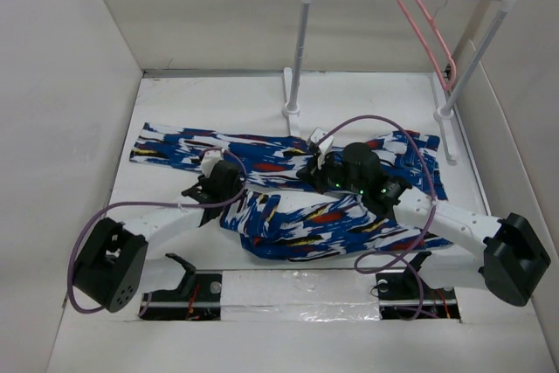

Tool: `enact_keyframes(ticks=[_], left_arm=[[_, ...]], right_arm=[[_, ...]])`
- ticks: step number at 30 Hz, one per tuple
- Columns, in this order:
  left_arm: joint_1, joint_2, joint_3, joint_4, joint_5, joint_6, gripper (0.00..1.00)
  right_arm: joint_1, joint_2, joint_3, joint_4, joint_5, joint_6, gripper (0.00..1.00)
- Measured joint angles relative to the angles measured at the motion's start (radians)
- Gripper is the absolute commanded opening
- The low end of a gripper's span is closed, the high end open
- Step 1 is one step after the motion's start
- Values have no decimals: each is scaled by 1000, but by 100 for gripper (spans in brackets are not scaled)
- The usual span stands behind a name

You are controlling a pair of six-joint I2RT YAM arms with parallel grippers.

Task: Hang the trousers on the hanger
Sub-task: Fold the trousers at the center of the board.

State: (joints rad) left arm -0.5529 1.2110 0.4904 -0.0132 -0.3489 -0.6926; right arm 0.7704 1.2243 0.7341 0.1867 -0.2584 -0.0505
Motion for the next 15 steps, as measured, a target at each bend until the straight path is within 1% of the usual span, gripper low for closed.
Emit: enact_keyframes(ticks=[4,5,6,8,9,11,12,15], left_arm=[[10,83,11,52,16,24,40],[11,97,18,70,23,29,35],[11,107,22,78,24,30,32],[11,114,23,92,39,33,23],[11,114,23,95,46,34,16],[11,113,23,98,52,35,7],[11,110,23,99,53,37,0],[11,77,23,90,50,35,0]], right_arm=[[-17,-3,-13,2,0,-3,12],[-24,-5,-19,0,1,-3,12],[-29,-7,-25,1,1,-3,12],[-40,-14,-37,1,3,-3,12],[-45,-17,-42,1,4,-3,12],[-55,-21,-49,0,5,-3,12],[-58,-21,-49,0,5,-3,12],[-63,-21,-50,2,4,-3,13]])
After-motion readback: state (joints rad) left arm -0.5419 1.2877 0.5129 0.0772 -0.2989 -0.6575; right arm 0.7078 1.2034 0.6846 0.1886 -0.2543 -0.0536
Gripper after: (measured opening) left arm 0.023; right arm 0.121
